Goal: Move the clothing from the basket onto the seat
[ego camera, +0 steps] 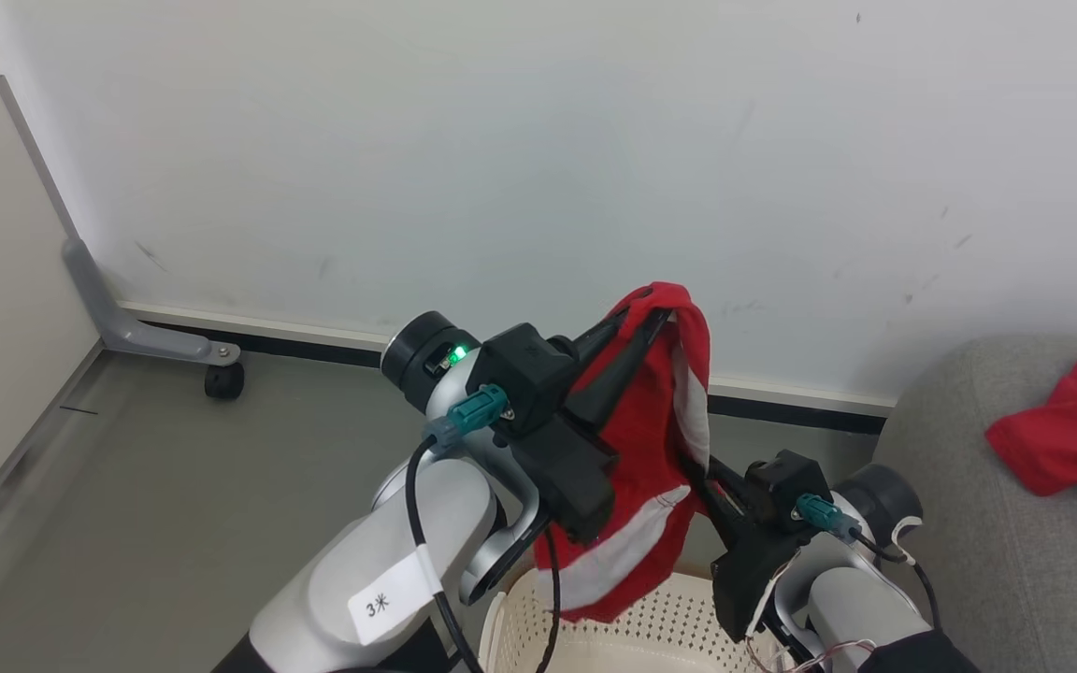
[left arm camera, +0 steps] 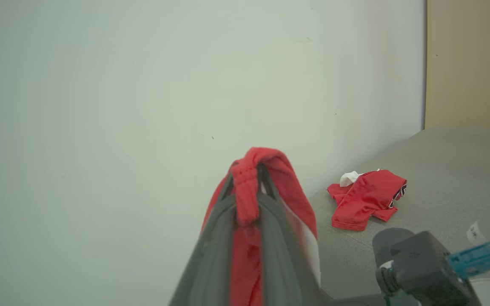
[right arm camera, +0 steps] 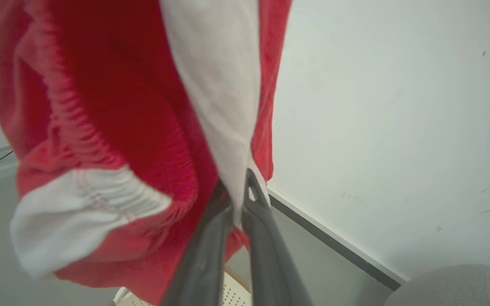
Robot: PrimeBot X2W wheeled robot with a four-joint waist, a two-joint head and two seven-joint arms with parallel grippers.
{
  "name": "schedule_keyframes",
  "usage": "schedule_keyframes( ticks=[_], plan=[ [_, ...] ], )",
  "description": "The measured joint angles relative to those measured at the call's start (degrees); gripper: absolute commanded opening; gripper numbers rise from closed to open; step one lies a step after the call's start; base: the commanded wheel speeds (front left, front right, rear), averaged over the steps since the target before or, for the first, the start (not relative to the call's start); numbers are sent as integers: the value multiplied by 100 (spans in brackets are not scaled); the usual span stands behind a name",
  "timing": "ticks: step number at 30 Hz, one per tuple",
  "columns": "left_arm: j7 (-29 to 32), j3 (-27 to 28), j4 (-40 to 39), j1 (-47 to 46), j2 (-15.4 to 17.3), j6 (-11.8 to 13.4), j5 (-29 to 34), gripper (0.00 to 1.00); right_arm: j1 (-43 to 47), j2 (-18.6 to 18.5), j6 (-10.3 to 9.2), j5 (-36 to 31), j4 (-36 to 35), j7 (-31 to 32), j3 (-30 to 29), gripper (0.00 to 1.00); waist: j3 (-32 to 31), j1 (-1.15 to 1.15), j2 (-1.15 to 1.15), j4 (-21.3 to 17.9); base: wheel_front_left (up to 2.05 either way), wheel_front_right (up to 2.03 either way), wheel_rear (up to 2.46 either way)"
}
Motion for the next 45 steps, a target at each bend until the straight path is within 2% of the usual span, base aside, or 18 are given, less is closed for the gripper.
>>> schedule_keyframes(
  ticks=[5, 6, 7, 8, 9, 10, 16, 26, 30, 45],
  plan=[
    [8, 132, -85, 193, 205, 109, -33, 0, -120, 2, 24, 127, 123, -1, 56, 0, 1, 0, 0, -51, 0, 0, 0],
    [8, 155, -86, 230, 255, 154, -48, 4, -132, 3, 25, 145, 149, -1, 63, 0, -1, 0, 0, -74, 0, 0, 0],
    [19, 186, -88, 270, 285, 174, -49, 33, -138, 2, 25, 147, 163, -1, 60, 0, -3, 0, 0, -99, 0, 0, 0],
    [24, 210, -93, 318, 303, 208, -52, 46, -143, 2, 25, 166, 166, -1, 58, 0, -6, 0, 0, -127, 0, 0, 0],
    [24, 233, -98, 364, 312, 226, -66, 92, -153, 2, 29, 192, 167, -1, 56, 0, -8, 0, 0, -156, 0, 0, 0],
    [24, 253, -101, 419, 328, 247, -96, 100, -168, 2, 45, 197, 167, -2, 56, 0, -12, 0, 0, -188, 0, 0, 0],
    [22, 326, -77, 826, 487, 352, -267, 100, -217, -66, 64, 233, 102, -3, 3, 0, -43, 0, 0, -472, 0, 0, 0],
    [-21, 196, -1, 1367, 488, 410, -280, 100, -152, -706, 66, 237, -299, -5, -192, 0, -87, 0, 0, -1007, 0, 0, 0],
    [-36, 123, 25, 1526, 479, 452, -281, 100, 43, -1006, 57, 237, -557, -5, -267, 0, -103, 0, 0, -1247, 0, 0, 0],
    [-158, 91, 14, 1948, 252, 541, -393, 100, 344, -1675, -87, 186, -1839, -7, -510, 0, -134, 0, 0, -2196, 0, 0, 0]
  ],
)
